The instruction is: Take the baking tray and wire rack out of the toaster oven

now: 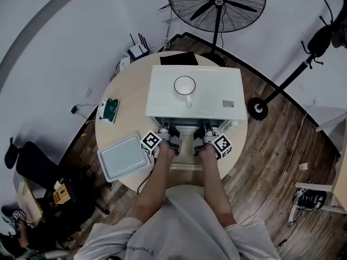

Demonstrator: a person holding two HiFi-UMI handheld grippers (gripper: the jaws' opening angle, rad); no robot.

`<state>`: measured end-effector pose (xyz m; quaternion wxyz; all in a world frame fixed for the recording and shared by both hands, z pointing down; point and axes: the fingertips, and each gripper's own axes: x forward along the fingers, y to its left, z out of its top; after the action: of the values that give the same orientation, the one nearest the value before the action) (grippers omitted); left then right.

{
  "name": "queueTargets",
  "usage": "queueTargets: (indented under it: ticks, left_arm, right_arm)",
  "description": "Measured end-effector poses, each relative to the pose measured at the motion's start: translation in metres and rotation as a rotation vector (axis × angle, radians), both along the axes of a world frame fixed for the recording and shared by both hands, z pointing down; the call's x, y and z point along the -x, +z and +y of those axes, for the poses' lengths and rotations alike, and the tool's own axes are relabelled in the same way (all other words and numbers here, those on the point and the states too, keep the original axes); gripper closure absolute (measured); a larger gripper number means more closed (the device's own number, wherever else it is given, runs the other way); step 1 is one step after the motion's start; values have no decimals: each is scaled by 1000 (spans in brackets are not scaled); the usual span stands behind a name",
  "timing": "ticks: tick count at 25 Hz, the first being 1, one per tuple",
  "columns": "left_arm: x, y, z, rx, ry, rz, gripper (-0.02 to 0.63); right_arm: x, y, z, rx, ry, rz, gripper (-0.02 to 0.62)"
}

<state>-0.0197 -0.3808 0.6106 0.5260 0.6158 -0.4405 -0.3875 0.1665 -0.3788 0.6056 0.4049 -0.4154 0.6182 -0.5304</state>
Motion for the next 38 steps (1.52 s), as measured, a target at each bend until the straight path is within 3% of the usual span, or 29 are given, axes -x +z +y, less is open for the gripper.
queueTargets:
  ticks: [7, 13, 24, 38]
  left_arm:
    - [-4, 7, -21, 34, -44, 14, 512]
    - [-3, 7, -20, 45, -59, 36, 528]
    - [-1, 13, 6, 102, -59, 88, 534]
    - [-2, 15, 49, 106, -39, 104, 535]
  right_arm:
    - [4, 3, -20, 17, -48, -37, 535]
    - [7, 0, -20, 11, -64, -42, 577]
    - [9, 0, 5, 39, -55, -29, 581]
    - [7, 6, 47, 55, -46, -20, 584]
